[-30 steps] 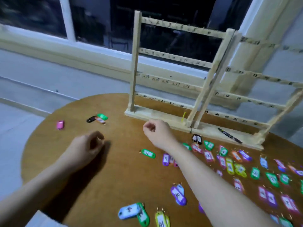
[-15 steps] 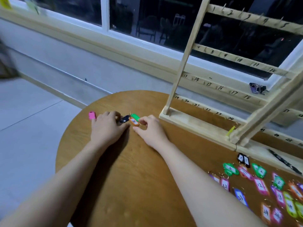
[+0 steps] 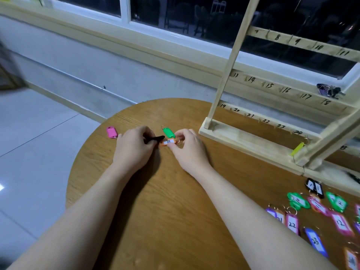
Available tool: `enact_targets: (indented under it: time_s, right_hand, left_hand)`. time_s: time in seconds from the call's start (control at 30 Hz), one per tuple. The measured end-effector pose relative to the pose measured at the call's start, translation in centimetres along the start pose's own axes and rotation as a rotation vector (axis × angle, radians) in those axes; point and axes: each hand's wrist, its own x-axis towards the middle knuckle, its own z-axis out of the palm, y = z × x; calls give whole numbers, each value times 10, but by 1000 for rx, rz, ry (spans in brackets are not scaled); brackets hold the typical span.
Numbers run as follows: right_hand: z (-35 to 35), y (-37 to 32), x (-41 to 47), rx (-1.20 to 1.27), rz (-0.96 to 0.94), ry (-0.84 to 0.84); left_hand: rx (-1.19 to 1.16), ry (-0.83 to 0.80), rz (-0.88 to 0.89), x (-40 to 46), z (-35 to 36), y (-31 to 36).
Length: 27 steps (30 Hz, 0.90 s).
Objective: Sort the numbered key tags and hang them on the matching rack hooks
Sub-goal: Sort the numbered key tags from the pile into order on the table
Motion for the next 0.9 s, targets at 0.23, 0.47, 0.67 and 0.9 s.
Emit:
enact_targets:
  time_s: [0.23, 0.47, 0.67, 0.9]
  right_hand:
    - [1, 0, 2, 12, 15, 14]
    - [-6, 1, -1, 393, 43, 125]
    - [-14, 8, 0, 640, 127, 179]
    - [-15, 11, 1, 499, 101, 82]
  left_hand:
    - [-178, 100, 54, -4, -2, 0]
    - [-211, 75, 110, -6, -2, 3]
    - [-332, 18, 158, -11, -8, 10]
    - [-321, -11, 151, -11, -9, 7]
